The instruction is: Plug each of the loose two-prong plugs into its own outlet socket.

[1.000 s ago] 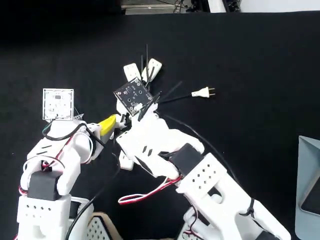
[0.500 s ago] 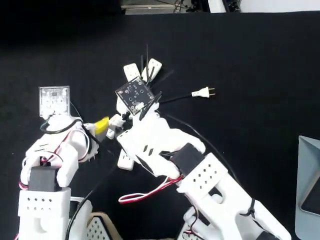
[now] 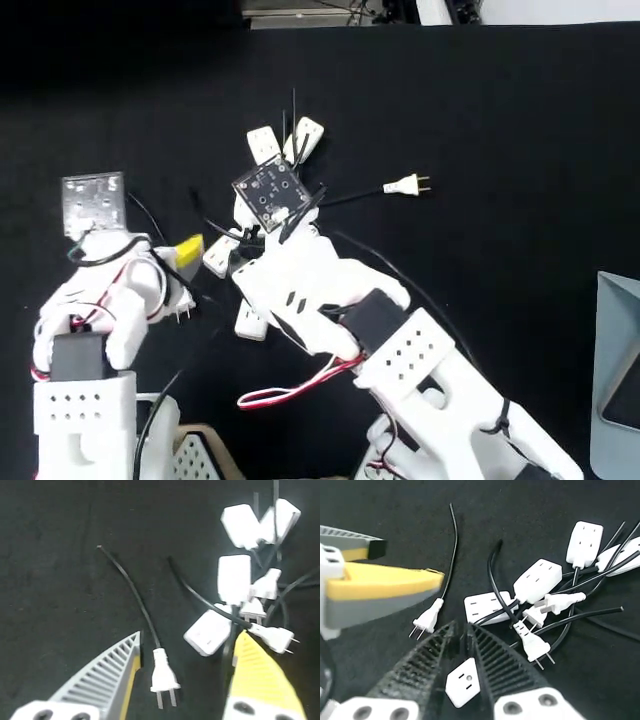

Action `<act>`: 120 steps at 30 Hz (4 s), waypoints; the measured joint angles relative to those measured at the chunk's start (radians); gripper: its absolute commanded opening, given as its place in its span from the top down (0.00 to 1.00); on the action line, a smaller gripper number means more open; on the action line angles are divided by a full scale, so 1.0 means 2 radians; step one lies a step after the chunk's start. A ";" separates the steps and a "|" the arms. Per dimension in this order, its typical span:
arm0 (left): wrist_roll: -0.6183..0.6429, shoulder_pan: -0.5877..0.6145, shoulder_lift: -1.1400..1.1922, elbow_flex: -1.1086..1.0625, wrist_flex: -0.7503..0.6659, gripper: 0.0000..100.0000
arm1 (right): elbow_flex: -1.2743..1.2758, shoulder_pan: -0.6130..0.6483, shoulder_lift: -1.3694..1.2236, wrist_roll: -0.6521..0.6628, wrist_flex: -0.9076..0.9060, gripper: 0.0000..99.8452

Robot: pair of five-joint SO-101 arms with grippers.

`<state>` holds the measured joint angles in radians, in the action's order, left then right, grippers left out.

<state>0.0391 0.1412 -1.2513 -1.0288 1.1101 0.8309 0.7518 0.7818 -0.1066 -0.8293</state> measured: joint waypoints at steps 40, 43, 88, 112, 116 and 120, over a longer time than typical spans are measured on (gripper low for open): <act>-0.019 0.091 0.000 -0.133 -0.037 0.70 | -0.355 -0.101 -0.535 0.198 -0.164 0.85; -0.019 0.091 0.000 -0.140 -0.037 0.70 | -0.374 -0.113 -0.563 0.199 -0.164 0.85; -0.019 0.091 0.000 -0.140 -0.037 0.70 | -0.280 -0.061 -0.506 0.199 -0.120 0.85; -0.019 0.091 0.000 -0.140 -0.037 0.70 | -0.305 -0.095 -0.548 0.198 -0.101 0.99; -0.019 0.091 0.000 -0.140 -0.037 0.70 | -0.332 -0.095 -0.548 0.190 -0.139 0.99; -0.019 0.091 0.000 -0.140 -0.037 0.70 | -0.341 -0.094 -0.548 0.178 -0.162 0.99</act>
<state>0.0008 0.3237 -1.2513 -1.3096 1.0365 0.1496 0.5631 -0.3138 0.2493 -1.1531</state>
